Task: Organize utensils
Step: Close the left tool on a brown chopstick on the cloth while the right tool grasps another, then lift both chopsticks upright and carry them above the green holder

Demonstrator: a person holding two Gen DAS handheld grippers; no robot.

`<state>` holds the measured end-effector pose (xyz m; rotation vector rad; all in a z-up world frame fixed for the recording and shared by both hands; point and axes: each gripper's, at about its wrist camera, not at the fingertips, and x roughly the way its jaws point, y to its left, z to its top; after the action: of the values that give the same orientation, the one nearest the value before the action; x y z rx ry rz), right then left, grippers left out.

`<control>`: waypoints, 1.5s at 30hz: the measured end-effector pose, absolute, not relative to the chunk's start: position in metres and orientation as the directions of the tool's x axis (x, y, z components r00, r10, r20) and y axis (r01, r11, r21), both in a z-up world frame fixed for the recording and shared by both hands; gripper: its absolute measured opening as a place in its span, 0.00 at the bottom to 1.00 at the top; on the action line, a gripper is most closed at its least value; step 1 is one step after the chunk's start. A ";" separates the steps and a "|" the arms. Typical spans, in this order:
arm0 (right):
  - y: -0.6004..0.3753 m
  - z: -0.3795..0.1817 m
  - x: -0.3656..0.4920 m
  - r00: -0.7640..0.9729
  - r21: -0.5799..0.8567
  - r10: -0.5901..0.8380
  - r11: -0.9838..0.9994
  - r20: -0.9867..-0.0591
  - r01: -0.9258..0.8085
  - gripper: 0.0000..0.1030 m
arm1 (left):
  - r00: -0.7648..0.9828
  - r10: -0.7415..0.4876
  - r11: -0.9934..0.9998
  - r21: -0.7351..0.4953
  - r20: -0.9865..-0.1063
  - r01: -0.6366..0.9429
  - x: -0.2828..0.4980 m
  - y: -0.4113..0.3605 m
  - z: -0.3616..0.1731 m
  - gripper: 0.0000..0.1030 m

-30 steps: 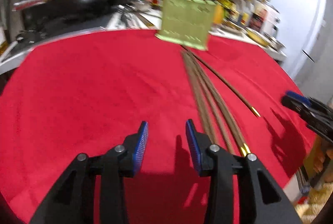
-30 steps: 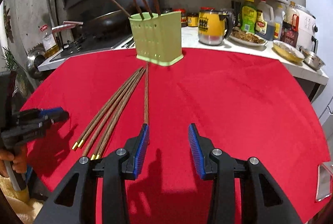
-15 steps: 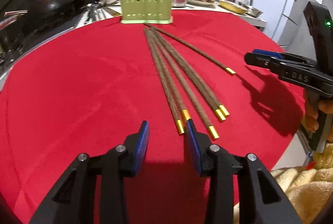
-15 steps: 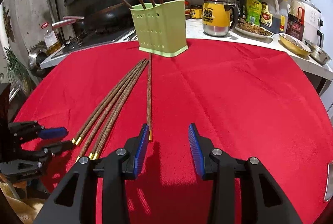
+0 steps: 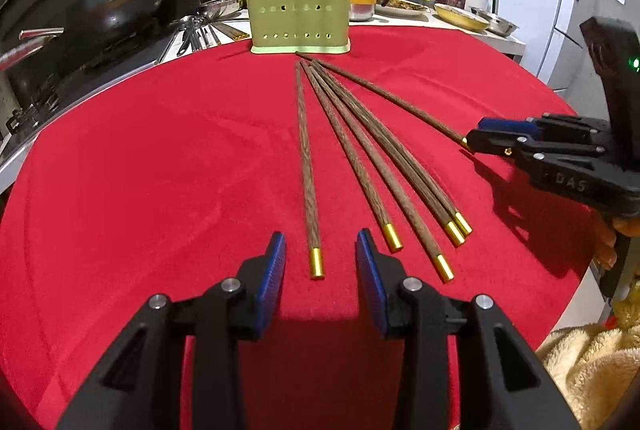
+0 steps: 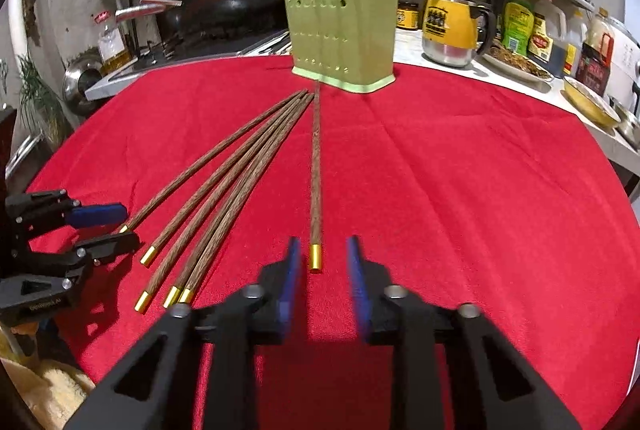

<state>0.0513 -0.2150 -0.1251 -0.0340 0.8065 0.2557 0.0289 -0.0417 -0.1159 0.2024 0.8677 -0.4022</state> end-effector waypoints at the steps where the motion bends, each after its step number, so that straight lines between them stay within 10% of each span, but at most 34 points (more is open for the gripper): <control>1: -0.211 -0.127 0.052 0.661 0.053 0.211 0.966 -0.720 -0.251 0.17 | 0.578 -0.264 0.906 0.007 -0.772 0.423 0.029 -0.042 -0.116 0.35; 23: -0.202 -0.131 0.038 0.687 -0.044 0.152 0.965 -0.711 -0.259 0.07 | 0.619 -0.224 0.919 0.048 -0.753 0.390 0.020 -0.037 -0.112 0.07; 45: -0.235 0.046 -0.011 0.914 -0.009 0.209 0.974 -0.347 -0.226 0.07 | 0.883 -0.338 0.939 -0.058 -0.327 0.338 -0.004 0.019 0.049 0.07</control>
<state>-0.0112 -0.2353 0.0462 -0.0497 0.3519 0.2237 -0.0038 0.0189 0.0495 0.0003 0.3398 -0.3516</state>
